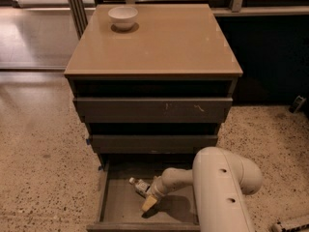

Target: Pick blue plastic bottle from bottom drawer and place on counter

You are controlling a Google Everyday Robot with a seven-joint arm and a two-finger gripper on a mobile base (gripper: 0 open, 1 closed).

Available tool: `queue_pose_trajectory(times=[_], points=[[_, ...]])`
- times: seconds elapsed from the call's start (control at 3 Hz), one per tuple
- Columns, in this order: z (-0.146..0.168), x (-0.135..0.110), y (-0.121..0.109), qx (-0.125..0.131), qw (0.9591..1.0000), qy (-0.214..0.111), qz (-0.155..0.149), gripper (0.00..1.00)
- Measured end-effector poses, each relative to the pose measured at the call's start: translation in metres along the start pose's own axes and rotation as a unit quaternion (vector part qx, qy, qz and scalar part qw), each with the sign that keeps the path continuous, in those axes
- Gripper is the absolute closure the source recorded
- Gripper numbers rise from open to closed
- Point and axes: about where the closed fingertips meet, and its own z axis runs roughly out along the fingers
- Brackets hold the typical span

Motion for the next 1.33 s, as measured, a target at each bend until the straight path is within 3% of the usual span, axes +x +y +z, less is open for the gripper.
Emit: queue_pose_trajectory(times=[0.33, 0.67, 1.0, 1.33], points=[[0.0, 0.0, 0.0001, 0.0, 1.0, 0.0, 0.0, 0.13], [0.0001, 0.0, 0.0001, 0.0, 1.0, 0.0, 0.0, 0.44], [0.0001, 0.0, 0.0001, 0.0, 1.0, 0.0, 0.0, 0.68], [0.0001, 0.0, 0.0002, 0.0, 1.0, 0.0, 0.0, 1.0]])
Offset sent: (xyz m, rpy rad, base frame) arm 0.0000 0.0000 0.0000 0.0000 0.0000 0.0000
